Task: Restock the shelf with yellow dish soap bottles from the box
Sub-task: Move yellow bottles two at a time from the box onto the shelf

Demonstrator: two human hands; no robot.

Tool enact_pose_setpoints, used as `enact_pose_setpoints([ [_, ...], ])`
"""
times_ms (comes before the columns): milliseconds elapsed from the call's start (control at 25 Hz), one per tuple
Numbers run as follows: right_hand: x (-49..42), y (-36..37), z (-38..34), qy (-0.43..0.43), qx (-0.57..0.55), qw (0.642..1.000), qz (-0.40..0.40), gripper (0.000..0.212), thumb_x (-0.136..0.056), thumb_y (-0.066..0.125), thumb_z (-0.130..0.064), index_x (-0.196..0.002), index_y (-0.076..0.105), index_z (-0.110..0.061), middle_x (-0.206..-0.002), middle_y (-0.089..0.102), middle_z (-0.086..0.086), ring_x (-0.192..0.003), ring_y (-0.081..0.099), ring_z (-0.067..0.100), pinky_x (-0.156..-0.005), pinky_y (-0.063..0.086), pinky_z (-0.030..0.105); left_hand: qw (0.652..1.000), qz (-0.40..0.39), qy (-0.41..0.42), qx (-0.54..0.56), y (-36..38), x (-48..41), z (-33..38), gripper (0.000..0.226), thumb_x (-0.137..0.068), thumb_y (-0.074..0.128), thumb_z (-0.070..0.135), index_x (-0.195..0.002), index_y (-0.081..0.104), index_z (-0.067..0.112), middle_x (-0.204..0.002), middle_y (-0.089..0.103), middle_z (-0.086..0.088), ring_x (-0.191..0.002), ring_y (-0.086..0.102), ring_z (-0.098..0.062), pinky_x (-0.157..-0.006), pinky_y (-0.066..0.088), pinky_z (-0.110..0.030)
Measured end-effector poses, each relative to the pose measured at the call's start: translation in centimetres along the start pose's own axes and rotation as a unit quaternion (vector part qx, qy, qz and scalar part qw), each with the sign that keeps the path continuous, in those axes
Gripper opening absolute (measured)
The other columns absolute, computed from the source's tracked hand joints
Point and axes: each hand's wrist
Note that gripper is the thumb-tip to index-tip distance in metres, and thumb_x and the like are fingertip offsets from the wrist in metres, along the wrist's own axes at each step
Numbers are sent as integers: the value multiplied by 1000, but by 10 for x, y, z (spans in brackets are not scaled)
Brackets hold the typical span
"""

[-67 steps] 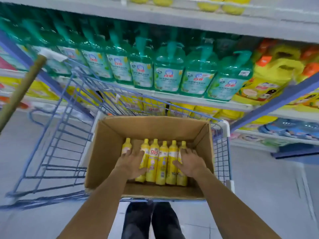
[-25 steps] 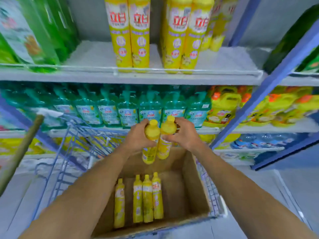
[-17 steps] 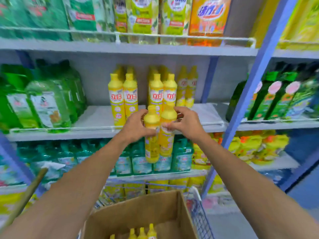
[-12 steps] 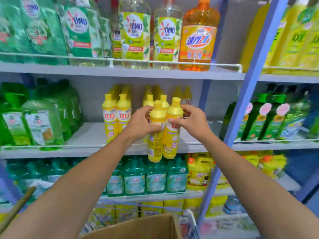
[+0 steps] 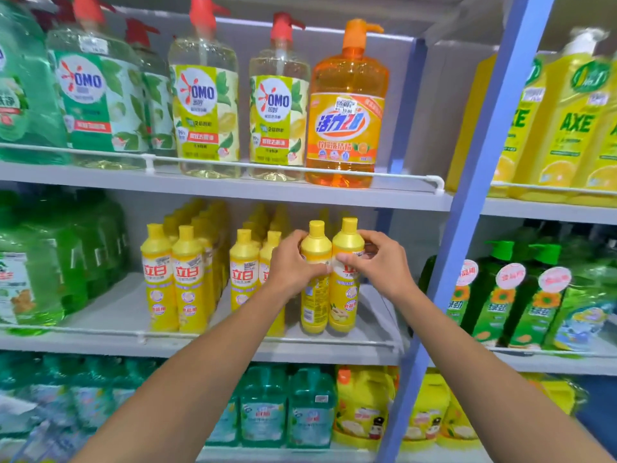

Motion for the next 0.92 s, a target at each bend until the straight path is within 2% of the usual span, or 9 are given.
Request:
enact_pose_setpoints([
  [200, 2, 11, 51, 44, -24, 999, -21, 55, -68, 92, -33, -117, 72, -20, -108, 71, 0, -90, 70, 9, -80, 58, 23, 1000, 22, -14, -5, 35, 4, -27, 63, -56, 96, 26, -110, 64, 20, -95, 72, 3, -86, 69, -16, -76, 58, -38],
  [360, 11, 12, 71, 90, -142, 986, -12, 55, -71, 91, -18, -120, 68, -15, -104, 75, 3, -90, 73, 8, -77, 58, 20, 1000, -11, -15, 17, 44, 0, -36, 65, -62, 95, 23, -118, 62, 18, -102, 72, 6, -92, 69, -4, -79, 56, -24],
  [440, 20, 16, 79, 85, -146, 985, -33, 57, -72, 90, -15, -123, 65, -14, -109, 74, 0, -97, 72, 8, -81, 58, 20, 998, -39, -33, 38, 44, 7, -43, 60, -67, 92, 12, -118, 61, 13, -103, 71, 7, -90, 67, 6, -75, 54, -14],
  [480, 25, 18, 83, 91, -139, 984, -58, 58, -72, 90, -14, -123, 64, -14, -110, 74, -3, -99, 71, 5, -83, 57, 18, 996, -63, -48, 50, 45, 11, -50, 59, -70, 88, 6, -121, 60, 12, -106, 71, 5, -95, 68, 5, -76, 53, -11],
  [560, 36, 23, 94, 115, -138, 980, -86, 58, -73, 89, -14, -124, 62, -14, -111, 74, -8, -101, 70, 0, -86, 57, 18, 990, -101, -65, 75, 48, 22, -69, 60, -76, 80, -4, -129, 56, 11, -118, 70, 0, -110, 67, -6, -85, 54, -15],
  [680, 46, 28, 107, 147, -160, 970, -107, 61, -75, 87, -13, -129, 60, -12, -115, 75, -4, -107, 71, 9, -90, 59, 27, 983, -129, -88, 99, 51, 34, -90, 59, -82, 78, 0, -135, 54, 14, -125, 69, 0, -113, 66, -7, -97, 55, -29],
  [800, 58, 38, 119, 173, -177, 965, -84, 61, -75, 88, -17, -129, 60, -15, -116, 75, 1, -108, 72, 18, -91, 60, 39, 985, -82, -116, 102, 60, 42, -96, 56, -75, 87, 15, -123, 57, 21, -115, 71, -1, -101, 70, -12, -82, 62, -38],
  [840, 60, 42, 120, 182, -181, 964, -65, 62, -74, 90, -21, -129, 60, -17, -116, 75, 0, -108, 72, 17, -92, 60, 41, 987, -59, -122, 89, 63, 43, -94, 57, -72, 90, 20, -117, 56, 22, -110, 70, 1, -97, 70, -13, -78, 62, -38],
  [920, 66, 50, 120, 192, -179, 965, -22, 61, -73, 90, -26, -126, 61, -19, -115, 75, -2, -106, 72, 14, -92, 60, 42, 990, -34, -130, 45, 70, 45, -92, 60, -65, 93, 30, -110, 53, 22, -103, 68, 6, -92, 67, -9, -72, 61, -27],
])
Point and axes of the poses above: each hand's wrist, its own x-axis away from the middle knuckle, its own y-axis out of the palm, z = x × y
